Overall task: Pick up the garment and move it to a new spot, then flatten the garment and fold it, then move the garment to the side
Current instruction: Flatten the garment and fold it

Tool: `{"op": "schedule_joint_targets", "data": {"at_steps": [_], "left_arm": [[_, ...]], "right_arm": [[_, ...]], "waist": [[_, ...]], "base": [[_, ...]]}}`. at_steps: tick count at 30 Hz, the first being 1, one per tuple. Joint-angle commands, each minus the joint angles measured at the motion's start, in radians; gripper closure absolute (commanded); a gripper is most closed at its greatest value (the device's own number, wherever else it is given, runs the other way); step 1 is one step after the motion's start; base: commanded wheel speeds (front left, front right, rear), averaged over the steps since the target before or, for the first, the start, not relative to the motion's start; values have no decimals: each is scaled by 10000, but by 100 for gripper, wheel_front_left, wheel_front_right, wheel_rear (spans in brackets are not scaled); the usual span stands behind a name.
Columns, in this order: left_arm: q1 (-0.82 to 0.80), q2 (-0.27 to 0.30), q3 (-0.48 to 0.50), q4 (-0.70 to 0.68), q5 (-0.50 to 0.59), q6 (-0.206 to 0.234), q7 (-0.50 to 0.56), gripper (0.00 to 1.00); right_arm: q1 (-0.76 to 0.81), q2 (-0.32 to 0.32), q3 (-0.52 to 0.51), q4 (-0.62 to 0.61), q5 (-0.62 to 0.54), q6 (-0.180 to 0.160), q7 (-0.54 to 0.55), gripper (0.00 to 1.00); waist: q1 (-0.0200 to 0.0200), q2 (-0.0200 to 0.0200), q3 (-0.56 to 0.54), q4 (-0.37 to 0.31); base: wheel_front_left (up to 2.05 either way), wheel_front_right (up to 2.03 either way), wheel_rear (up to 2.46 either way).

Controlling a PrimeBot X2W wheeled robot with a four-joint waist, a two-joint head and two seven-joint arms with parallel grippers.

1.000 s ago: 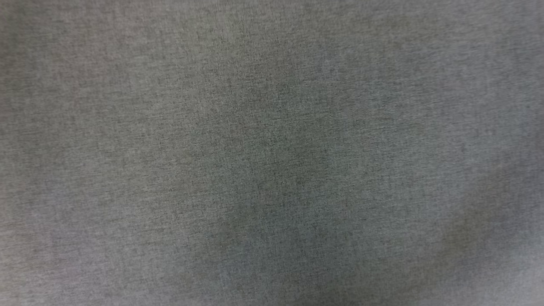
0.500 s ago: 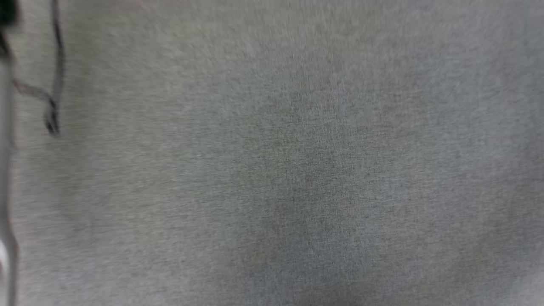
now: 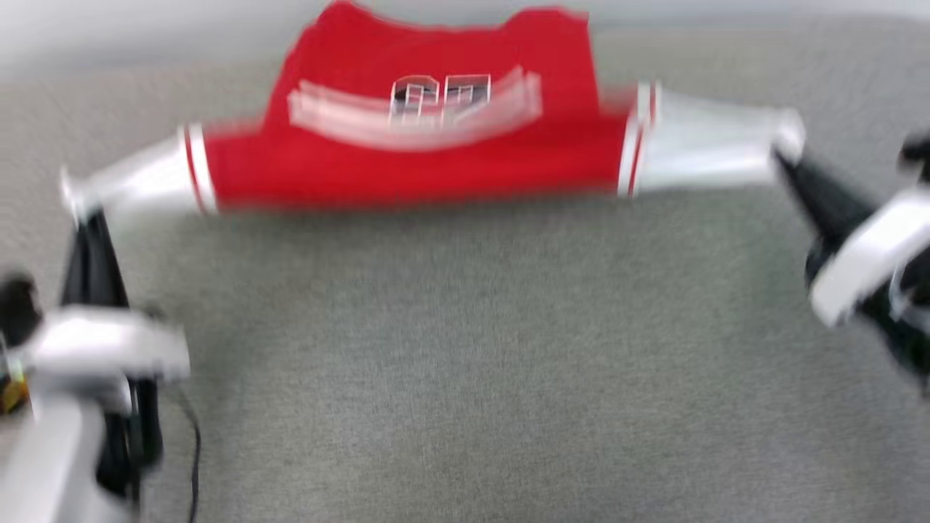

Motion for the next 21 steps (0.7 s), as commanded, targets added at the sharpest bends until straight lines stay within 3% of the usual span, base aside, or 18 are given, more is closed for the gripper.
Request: {"op": "schedule_joint_targets", "data": {"at_steps": [1, 10, 20, 21], "left_arm": [[716, -27, 124, -164, -45, 178, -64, 100], [4483, -487, 180, -814, -471, 702, -34, 100], [6295, -791, -779, -933, -201, 934, 304, 100], [6352, -801, -808, -946, -213, 973, 341, 100]], "right_arm": [[704, 23, -150, -101, -33, -14, 105, 100], [4935, 822, -2147, -551, 25, -16, 481, 100], [8372, 2173, -4521, -1051, -1173, -16, 1626, 100], [8585, 2233, -4697, -1140, -1520, -16, 1811, 80]], "waist": [[2, 0, -876, -64], [2, 0, -1833, -104], [2, 0, -2307, 247], [2, 0, -2344, 277]], "base": [[0, 0, 0], [0, 0, 0], [0, 0, 0], [0, 0, 0]]}}
